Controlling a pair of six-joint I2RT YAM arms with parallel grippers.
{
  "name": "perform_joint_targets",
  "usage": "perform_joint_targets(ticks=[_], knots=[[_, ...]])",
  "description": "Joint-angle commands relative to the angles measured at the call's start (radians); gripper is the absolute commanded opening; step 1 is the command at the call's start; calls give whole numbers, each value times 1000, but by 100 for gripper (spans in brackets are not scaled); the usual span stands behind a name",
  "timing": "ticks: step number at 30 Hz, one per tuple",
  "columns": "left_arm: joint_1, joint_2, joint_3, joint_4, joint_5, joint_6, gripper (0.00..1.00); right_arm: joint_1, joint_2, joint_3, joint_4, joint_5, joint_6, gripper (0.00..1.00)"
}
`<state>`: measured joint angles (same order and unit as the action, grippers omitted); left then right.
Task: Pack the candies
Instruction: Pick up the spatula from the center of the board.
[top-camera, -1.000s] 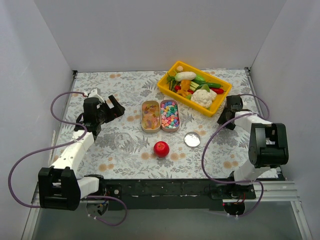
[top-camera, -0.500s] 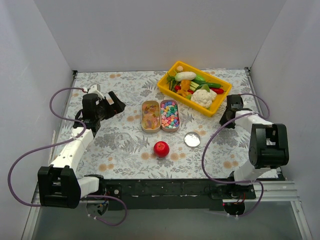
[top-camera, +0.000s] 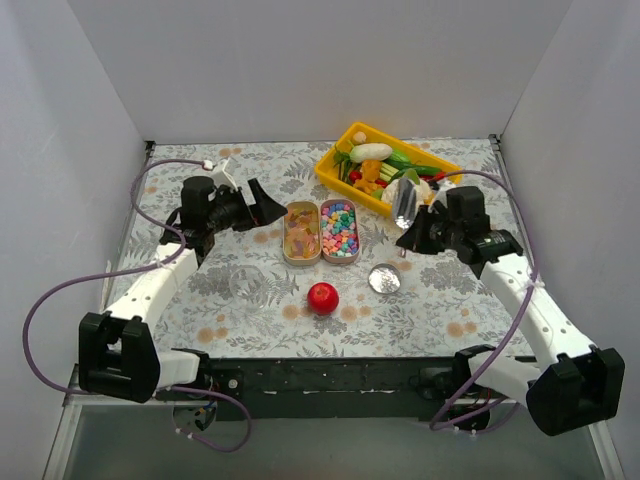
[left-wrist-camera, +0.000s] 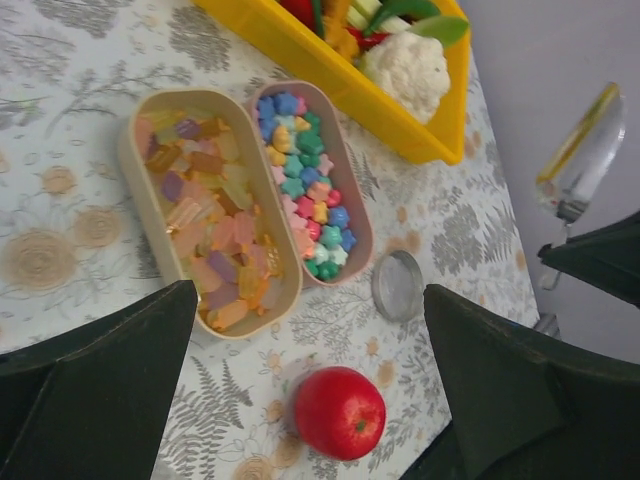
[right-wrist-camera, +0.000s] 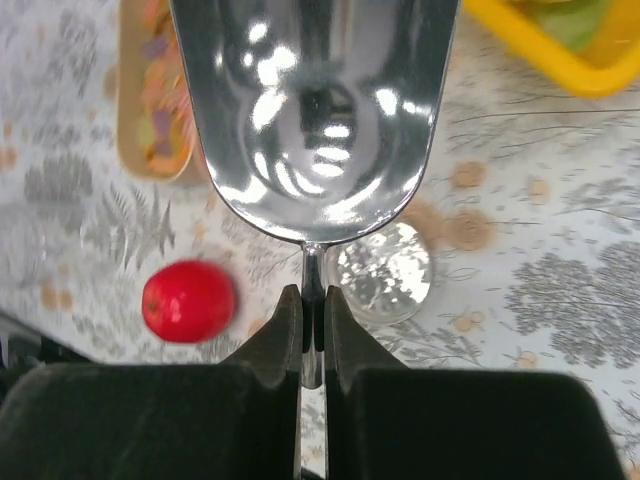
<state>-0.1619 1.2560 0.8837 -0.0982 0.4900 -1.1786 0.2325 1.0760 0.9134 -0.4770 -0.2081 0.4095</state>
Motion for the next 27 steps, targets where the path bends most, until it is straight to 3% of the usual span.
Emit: perform_joint_targets(ticks=[1, 8, 13, 27], knots=[[-100, 6, 56, 66, 93, 11, 98, 201, 54, 59, -54, -117, -118, 1], [-191, -1, 57, 185, 119, -7, 98, 379, 168, 131, -61, -134, -139, 1], [-231, 34, 66, 178, 111, 4, 98, 502, 260, 231, -158, -88, -172, 1], [-257, 111, 47, 52, -30, 53, 95, 557, 268, 329, -212, -85, -149, 1]])
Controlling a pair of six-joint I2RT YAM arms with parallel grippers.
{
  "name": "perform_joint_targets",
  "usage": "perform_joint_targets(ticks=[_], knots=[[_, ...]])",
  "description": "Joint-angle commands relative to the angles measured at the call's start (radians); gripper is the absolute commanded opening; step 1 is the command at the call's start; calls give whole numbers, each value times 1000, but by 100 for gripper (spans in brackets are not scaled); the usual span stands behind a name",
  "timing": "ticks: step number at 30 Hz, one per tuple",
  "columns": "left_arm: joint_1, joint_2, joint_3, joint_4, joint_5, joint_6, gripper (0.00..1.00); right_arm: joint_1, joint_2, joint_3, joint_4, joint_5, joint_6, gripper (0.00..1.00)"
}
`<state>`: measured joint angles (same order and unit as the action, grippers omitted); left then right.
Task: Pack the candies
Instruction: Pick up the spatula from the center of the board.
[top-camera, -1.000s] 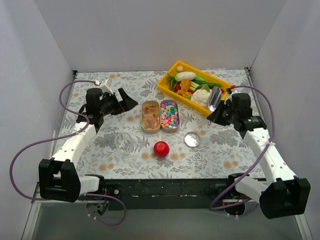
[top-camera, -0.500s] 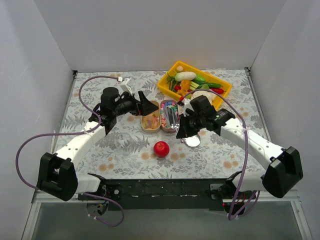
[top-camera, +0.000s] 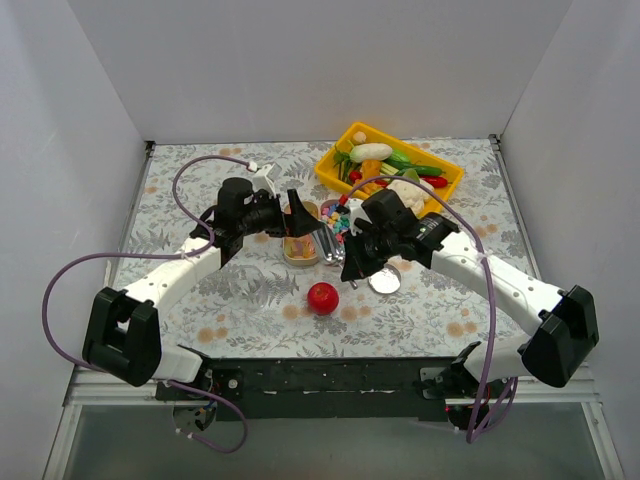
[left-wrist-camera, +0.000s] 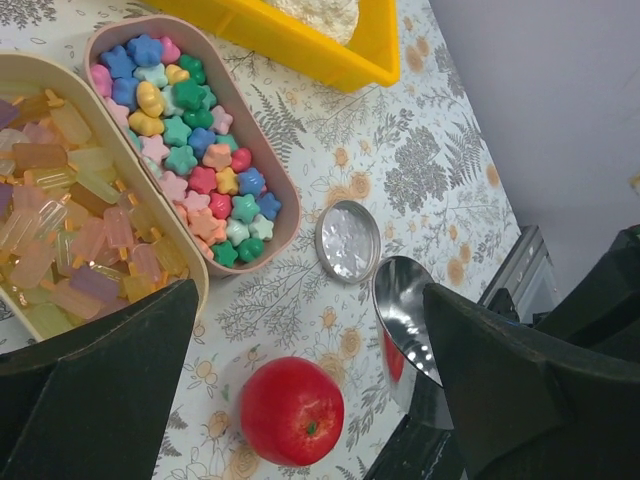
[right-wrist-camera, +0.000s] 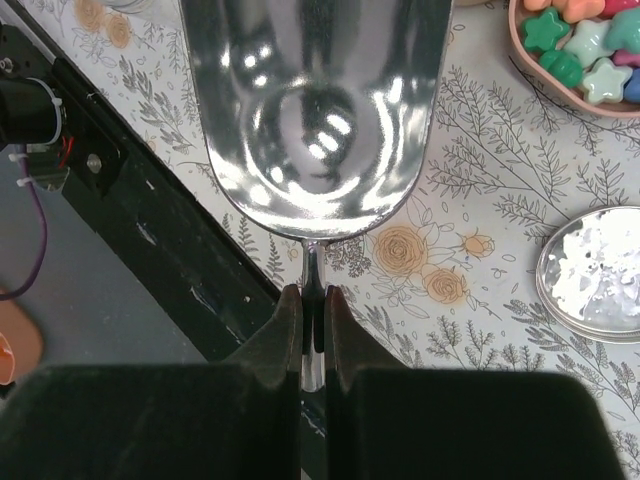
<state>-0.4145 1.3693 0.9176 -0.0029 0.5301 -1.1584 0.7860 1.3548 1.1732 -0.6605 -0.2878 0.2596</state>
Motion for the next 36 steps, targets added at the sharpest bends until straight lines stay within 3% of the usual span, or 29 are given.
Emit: perform_joint_targets(ticks=[1, 13, 22, 25, 30, 36], knots=[[-4, 1, 9, -45, -77, 31, 95, 4, -8, 77, -36, -13, 1, 1], [-4, 96, 12, -37, -140, 11, 93, 2, 49, 184, -155, -45, 18, 1], [-3, 166, 84, -31, -150, 28, 94, -5, 124, 374, -258, -7, 27, 1], [-3, 169, 122, -38, -220, 26, 97, -21, 176, 385, -306, 12, 26, 1], [13, 174, 201, -68, -462, 35, 98, -60, 230, 413, -402, 58, 18, 1], [72, 226, 283, -121, -486, 17, 98, -140, 288, 450, -442, 82, -2, 1]])
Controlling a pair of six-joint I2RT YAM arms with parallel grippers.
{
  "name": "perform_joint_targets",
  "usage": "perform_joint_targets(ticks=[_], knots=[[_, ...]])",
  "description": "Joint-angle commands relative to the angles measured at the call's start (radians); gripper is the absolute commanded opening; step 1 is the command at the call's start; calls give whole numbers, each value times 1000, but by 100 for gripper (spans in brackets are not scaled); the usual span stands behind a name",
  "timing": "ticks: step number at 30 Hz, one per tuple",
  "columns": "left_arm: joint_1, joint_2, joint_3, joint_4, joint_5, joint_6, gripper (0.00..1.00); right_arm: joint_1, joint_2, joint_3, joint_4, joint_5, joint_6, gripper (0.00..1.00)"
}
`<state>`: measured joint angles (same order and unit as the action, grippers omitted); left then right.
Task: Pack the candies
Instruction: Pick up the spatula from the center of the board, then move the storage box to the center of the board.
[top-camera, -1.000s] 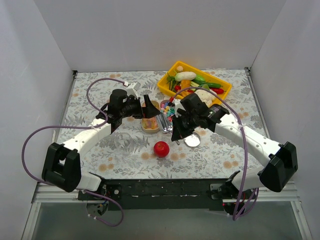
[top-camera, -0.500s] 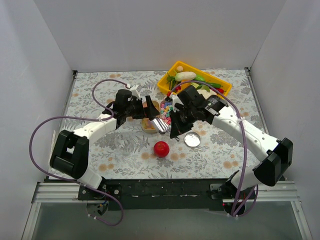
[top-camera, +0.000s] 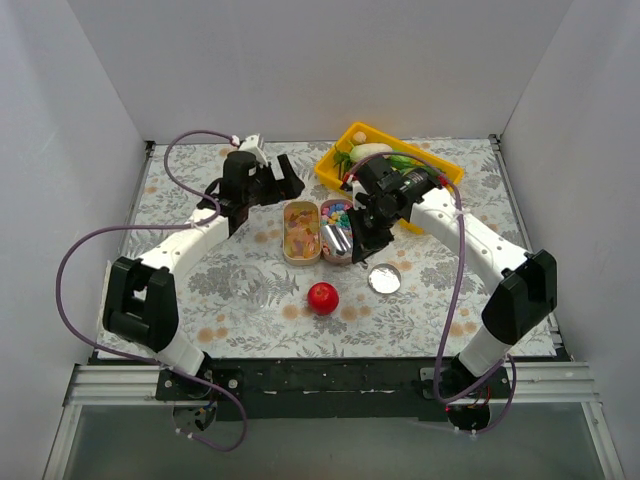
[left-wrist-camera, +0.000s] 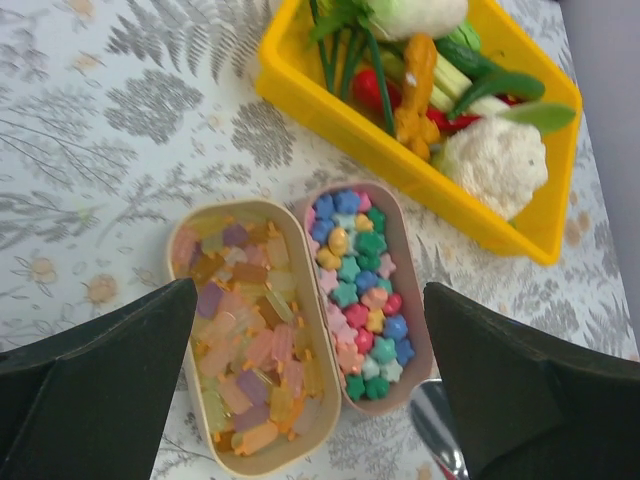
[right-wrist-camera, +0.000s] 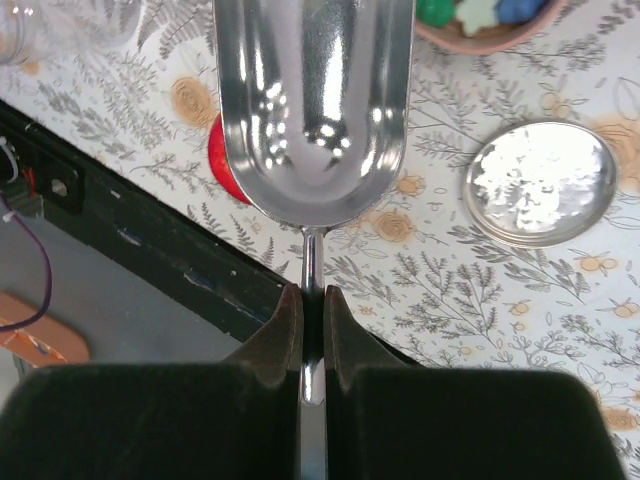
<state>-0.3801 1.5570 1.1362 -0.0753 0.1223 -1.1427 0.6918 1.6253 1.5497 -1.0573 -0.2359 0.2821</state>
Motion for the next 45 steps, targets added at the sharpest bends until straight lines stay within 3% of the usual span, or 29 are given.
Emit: perform_joint_targets(ticks=[1, 10, 19, 22, 26, 32, 45], knots=[[37, 50, 72, -63, -78, 1, 98, -52, 46, 81, -52, 35, -24, 1], [29, 227, 171, -9, -10, 80, 98, -87, 154, 110, -113, 52, -35, 1], [17, 484, 421, -26, -49, 156, 98, -87, 182, 125, -130, 90, -32, 1], [15, 537, 500, -24, 14, 159, 98, -87, 200, 151, -138, 104, -31, 1], [4, 623, 563, -43, 30, 166, 92, -87, 205, 155, -127, 115, -32, 1], [1, 709, 629, -72, 57, 161, 75, -87, 212, 159, -115, 102, -32, 1], [-25, 776, 666, -67, 185, 222, 68, -87, 194, 121, -92, 76, -29, 1]])
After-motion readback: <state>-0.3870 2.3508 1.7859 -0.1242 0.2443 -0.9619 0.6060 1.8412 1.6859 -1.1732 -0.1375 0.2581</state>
